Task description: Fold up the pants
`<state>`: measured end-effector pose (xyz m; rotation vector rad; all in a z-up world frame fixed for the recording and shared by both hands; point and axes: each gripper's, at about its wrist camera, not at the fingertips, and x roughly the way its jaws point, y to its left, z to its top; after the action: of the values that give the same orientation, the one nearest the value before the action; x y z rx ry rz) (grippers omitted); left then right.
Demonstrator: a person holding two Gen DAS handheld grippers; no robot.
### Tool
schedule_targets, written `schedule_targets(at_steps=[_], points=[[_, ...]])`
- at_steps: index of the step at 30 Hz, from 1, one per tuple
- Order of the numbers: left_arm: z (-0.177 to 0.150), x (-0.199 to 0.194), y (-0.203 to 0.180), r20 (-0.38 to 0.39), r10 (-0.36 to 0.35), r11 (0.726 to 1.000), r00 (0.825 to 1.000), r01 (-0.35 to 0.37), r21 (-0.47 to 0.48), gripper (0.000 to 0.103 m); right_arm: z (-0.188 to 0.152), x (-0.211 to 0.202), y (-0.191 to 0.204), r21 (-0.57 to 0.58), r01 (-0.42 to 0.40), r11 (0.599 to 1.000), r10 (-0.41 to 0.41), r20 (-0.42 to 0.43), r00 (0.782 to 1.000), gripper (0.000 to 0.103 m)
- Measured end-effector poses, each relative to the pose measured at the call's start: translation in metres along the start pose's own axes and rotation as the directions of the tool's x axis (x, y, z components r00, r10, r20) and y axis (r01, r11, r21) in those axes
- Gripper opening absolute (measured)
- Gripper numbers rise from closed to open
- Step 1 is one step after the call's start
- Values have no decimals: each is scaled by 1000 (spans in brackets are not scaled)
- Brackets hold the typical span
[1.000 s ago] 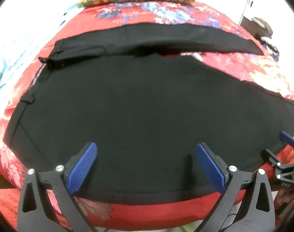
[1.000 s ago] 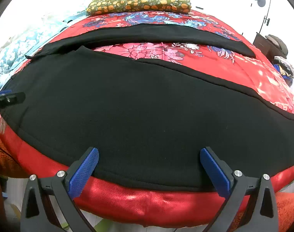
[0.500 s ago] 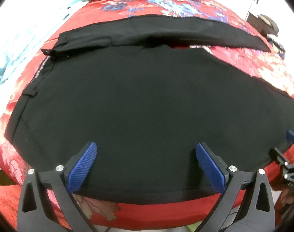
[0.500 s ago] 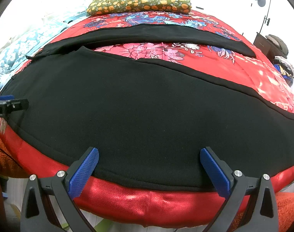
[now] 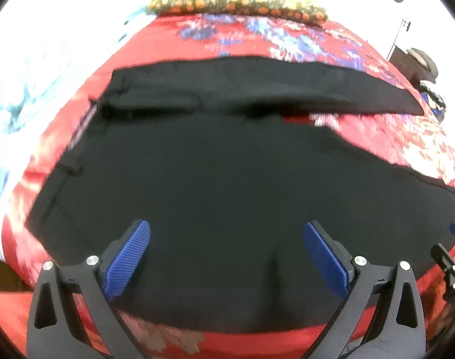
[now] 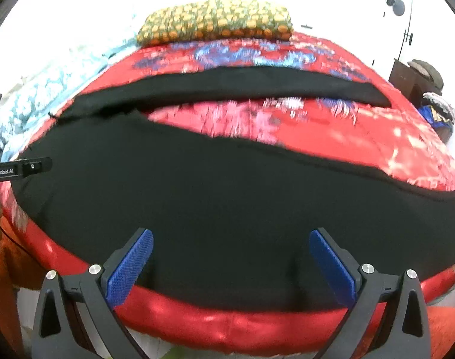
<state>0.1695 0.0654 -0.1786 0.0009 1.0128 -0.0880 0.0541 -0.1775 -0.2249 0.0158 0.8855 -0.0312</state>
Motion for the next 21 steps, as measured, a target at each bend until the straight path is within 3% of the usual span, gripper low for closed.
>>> schedule_targets(at_steps=[6,10,14,16,19,21], points=[[60,13,-9,31,-18,1000,999,18,3,102,27,-10,-44,125,-17,992,4,103,995,103],[99,50,2,22,76,997,997,-75,-34,102,67,0,-107,185,-32,982,9,120,993,103],[94,87,36,-46,122,979,991,-128,-158,102,129,32,-203,244,-25,969,8,72,997,103],[76,110,45,-100,144,975,985,-158,-157,103,161,60,-259,292,-9,956,1,27,1000,103],[60,109,36,0,187,978,982,-186,-96,103,207,107,-330,364,10,931,-2,-24,1000,103],[57,111,33,13,199,977,980,-197,-82,103,239,145,-370,413,28,910,5,-78,997,100]])
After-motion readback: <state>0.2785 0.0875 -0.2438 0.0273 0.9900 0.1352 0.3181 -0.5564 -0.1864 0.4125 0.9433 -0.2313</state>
